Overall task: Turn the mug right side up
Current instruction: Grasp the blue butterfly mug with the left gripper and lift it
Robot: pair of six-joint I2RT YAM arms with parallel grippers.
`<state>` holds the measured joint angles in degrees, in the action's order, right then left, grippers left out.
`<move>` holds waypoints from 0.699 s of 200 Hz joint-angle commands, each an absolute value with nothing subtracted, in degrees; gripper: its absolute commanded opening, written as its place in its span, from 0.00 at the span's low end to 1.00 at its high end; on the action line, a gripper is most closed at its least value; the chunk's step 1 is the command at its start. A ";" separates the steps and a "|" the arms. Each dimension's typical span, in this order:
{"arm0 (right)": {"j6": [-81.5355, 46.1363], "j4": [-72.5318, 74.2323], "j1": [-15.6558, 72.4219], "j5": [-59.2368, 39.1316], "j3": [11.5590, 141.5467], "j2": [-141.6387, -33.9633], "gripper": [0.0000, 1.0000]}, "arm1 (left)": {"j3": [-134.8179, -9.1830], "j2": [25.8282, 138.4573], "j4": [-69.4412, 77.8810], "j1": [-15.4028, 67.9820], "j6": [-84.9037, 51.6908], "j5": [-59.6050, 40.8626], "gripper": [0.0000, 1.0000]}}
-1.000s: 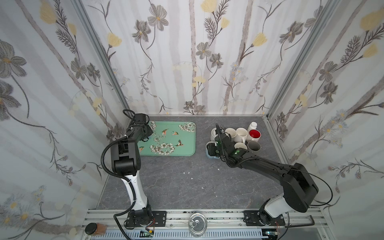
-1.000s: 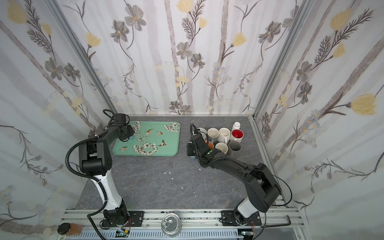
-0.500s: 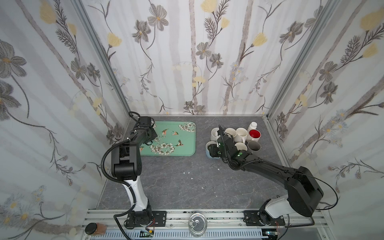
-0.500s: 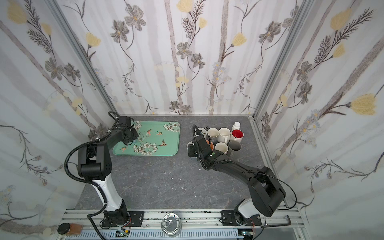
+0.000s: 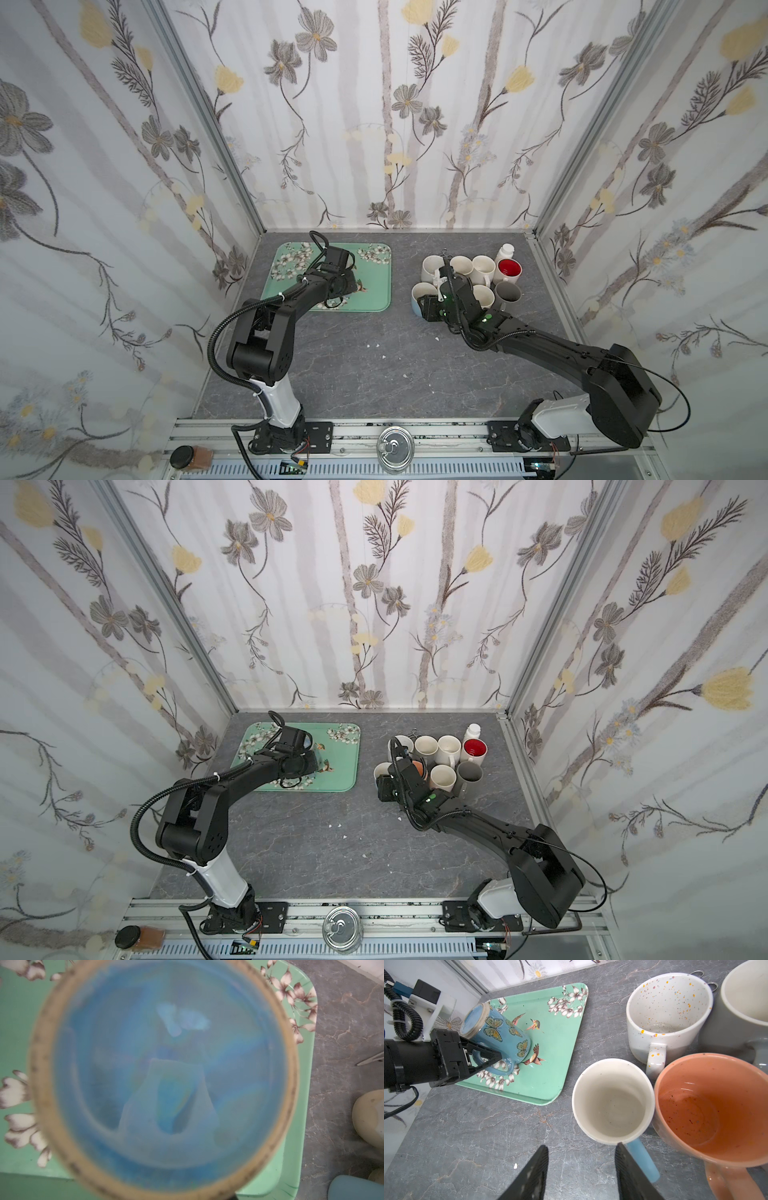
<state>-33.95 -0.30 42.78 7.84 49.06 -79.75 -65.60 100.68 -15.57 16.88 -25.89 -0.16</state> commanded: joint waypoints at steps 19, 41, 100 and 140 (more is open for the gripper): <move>-35.04 2.32 44.49 7.43 49.20 -80.32 0.52 | -64.51 99.30 -16.00 17.69 -27.70 0.71 0.33; -35.47 2.74 46.58 7.20 50.71 -82.83 0.52 | -66.05 99.86 -17.12 17.72 -27.24 1.60 0.37; -35.37 0.81 52.42 7.22 56.04 -88.07 0.52 | -70.22 103.71 -20.48 17.67 -25.61 4.31 0.28; -35.36 0.60 52.82 8.93 55.12 -87.37 0.52 | -70.24 104.30 -19.96 17.96 -25.26 3.69 0.07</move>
